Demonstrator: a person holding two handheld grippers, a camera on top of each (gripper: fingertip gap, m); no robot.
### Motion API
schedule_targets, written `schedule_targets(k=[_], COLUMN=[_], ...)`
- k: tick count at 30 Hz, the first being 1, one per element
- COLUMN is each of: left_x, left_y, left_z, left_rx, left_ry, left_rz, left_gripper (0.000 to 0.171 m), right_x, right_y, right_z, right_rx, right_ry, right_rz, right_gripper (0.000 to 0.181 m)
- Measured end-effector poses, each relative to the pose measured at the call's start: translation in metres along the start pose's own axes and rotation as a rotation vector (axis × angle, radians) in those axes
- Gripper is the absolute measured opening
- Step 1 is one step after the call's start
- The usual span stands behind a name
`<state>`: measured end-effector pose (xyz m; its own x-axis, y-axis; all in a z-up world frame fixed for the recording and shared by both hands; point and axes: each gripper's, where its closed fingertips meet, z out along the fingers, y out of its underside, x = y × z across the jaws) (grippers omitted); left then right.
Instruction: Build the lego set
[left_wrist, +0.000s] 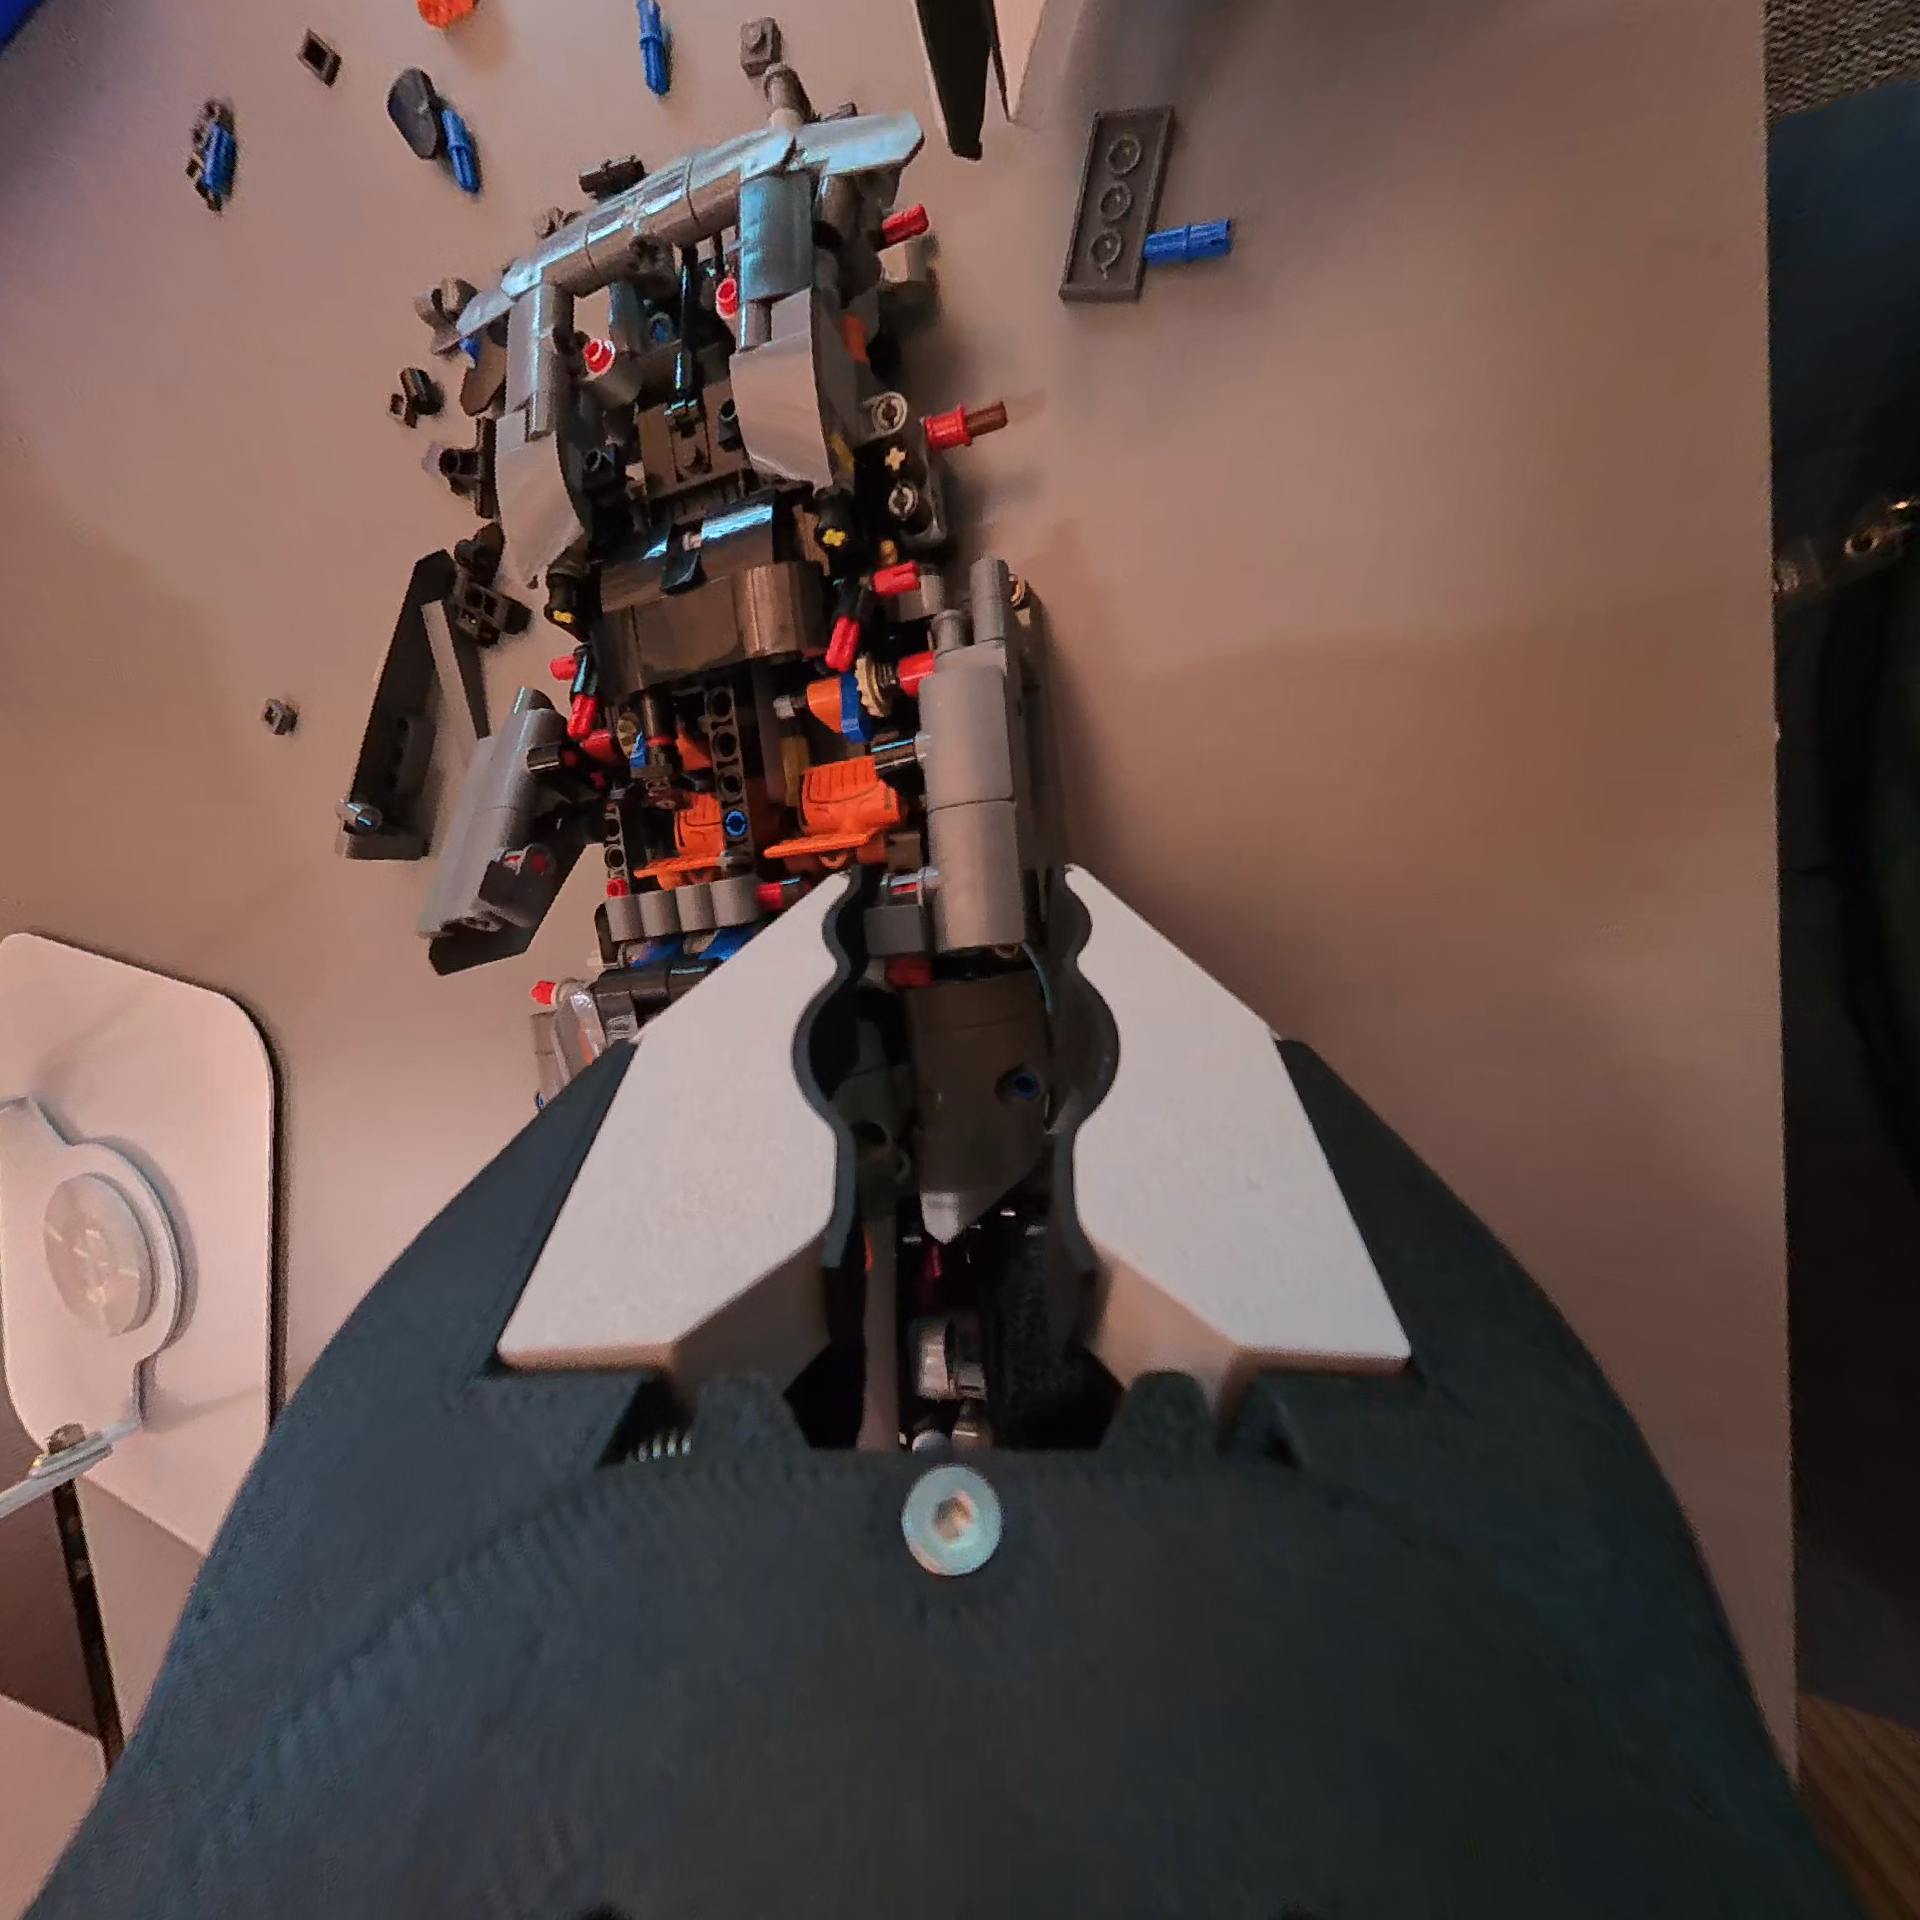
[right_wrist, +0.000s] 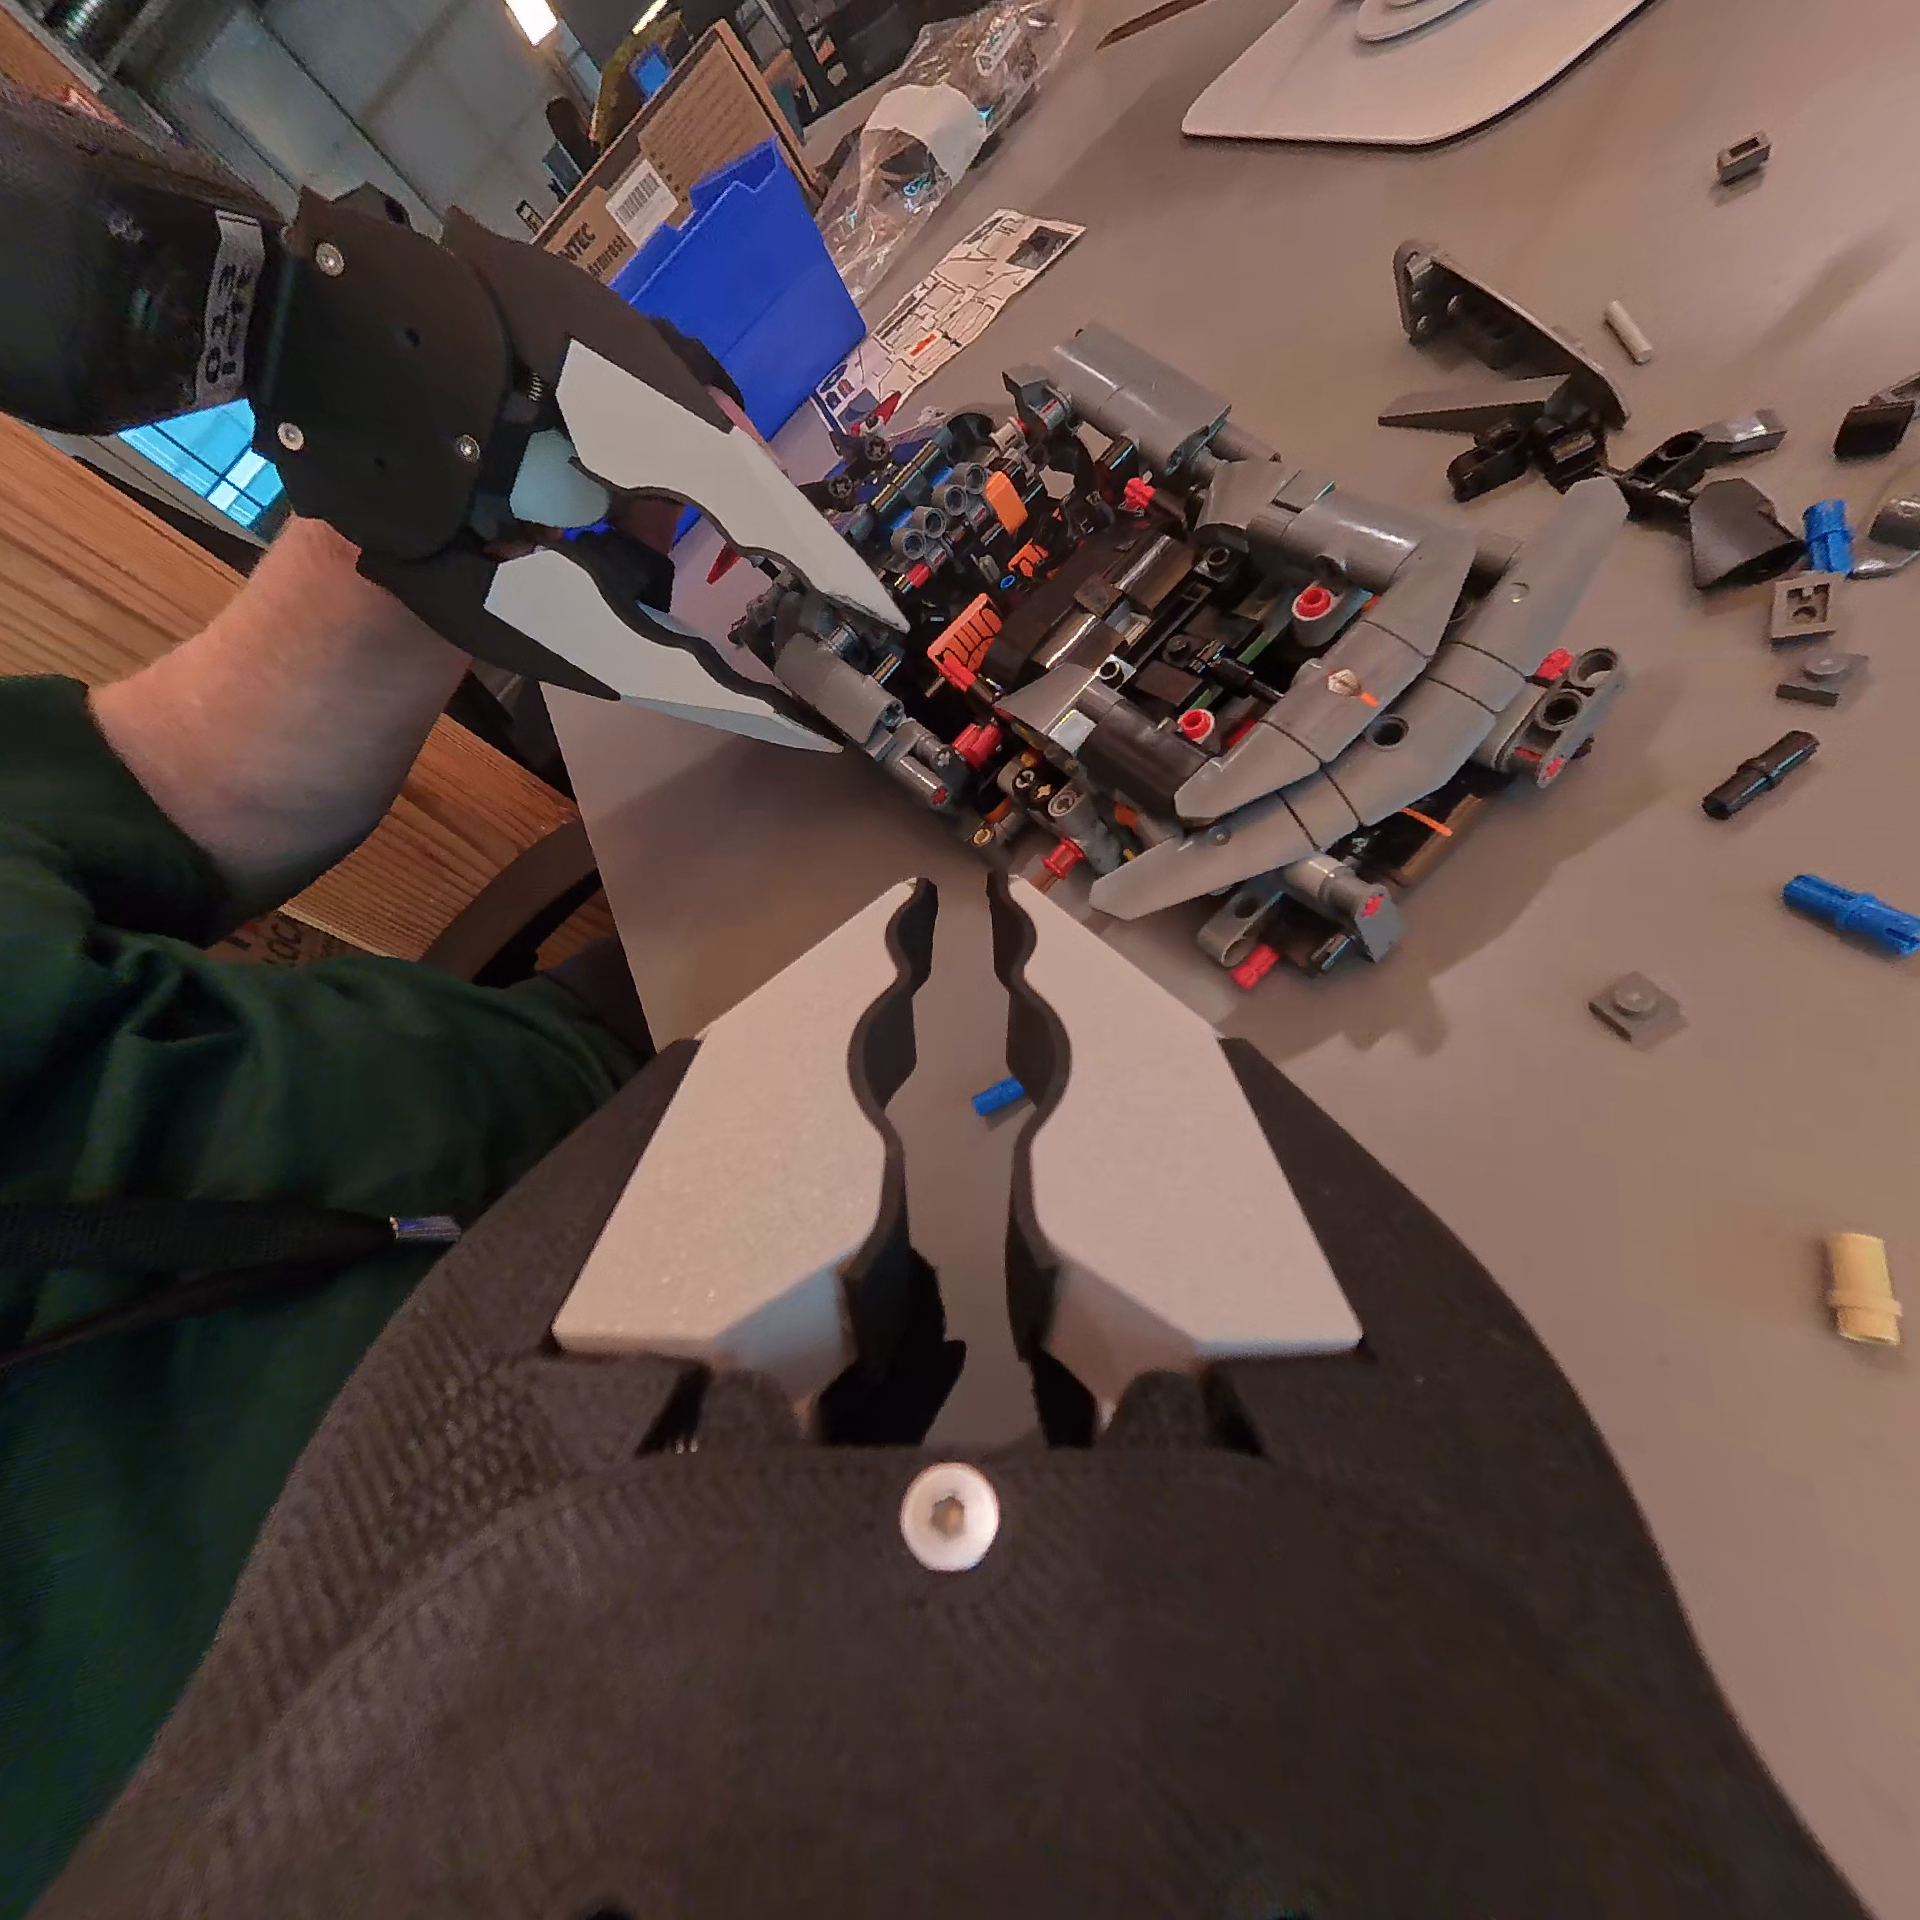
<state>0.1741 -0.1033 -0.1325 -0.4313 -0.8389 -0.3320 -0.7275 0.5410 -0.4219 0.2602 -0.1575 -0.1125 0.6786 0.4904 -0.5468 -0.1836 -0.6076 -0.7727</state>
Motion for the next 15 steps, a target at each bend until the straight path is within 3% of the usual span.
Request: schedule_targets(k=[15], left_x=[-0.0014], left_y=[-0.0002], left_z=[0.0005], left_rx=[0.007], left_ry=[-0.017], left_rz=[-0.016], left_gripper=[0.030], right_x=[-0.0016], right_y=[-0.0012], right_z=[-0.0013], right_rx=[0.012], right_ry=[-0.019], right_rz=[0.005], right_gripper=[0.009])
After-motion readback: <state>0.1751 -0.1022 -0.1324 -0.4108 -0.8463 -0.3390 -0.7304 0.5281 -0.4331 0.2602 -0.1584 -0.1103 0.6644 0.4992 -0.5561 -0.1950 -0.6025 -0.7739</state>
